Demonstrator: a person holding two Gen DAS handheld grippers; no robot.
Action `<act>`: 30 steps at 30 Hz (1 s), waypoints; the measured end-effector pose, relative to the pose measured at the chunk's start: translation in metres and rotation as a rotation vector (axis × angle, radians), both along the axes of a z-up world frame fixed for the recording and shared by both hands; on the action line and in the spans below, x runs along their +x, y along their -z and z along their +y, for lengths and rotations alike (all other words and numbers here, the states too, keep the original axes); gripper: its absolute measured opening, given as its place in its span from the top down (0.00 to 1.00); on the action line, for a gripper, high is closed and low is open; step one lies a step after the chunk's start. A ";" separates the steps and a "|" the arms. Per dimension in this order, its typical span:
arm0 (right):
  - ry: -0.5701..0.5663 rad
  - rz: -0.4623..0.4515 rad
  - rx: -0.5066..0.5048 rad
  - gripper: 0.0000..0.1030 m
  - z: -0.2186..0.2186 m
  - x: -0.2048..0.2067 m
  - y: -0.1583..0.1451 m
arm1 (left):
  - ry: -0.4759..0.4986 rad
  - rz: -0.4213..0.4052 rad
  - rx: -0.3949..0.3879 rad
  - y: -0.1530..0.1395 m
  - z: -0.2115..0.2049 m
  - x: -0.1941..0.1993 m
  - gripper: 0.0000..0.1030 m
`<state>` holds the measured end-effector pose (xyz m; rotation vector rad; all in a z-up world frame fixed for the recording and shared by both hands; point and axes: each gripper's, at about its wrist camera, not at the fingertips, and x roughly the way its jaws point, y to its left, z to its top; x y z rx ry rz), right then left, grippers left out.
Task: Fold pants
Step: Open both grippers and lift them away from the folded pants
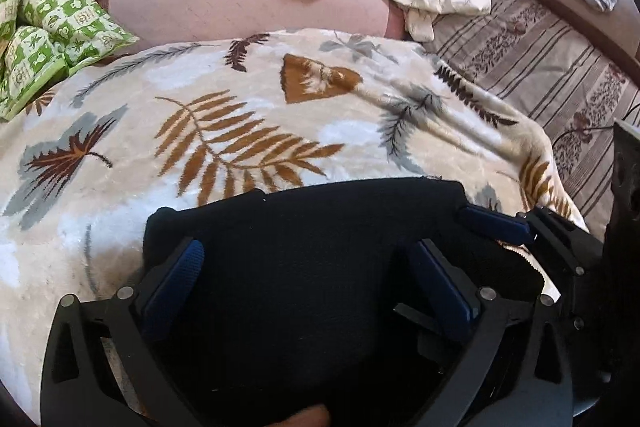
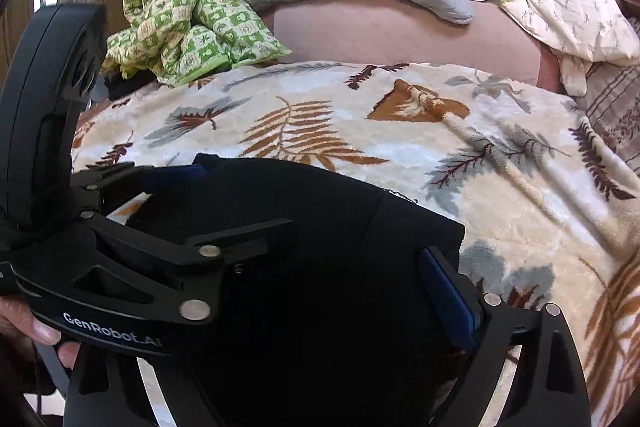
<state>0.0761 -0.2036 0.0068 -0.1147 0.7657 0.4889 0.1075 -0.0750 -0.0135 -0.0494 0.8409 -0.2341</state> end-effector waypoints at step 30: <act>0.256 -0.034 -0.094 0.08 -0.066 -0.107 -0.040 | -0.121 0.064 0.151 -0.022 -0.021 -0.146 0.00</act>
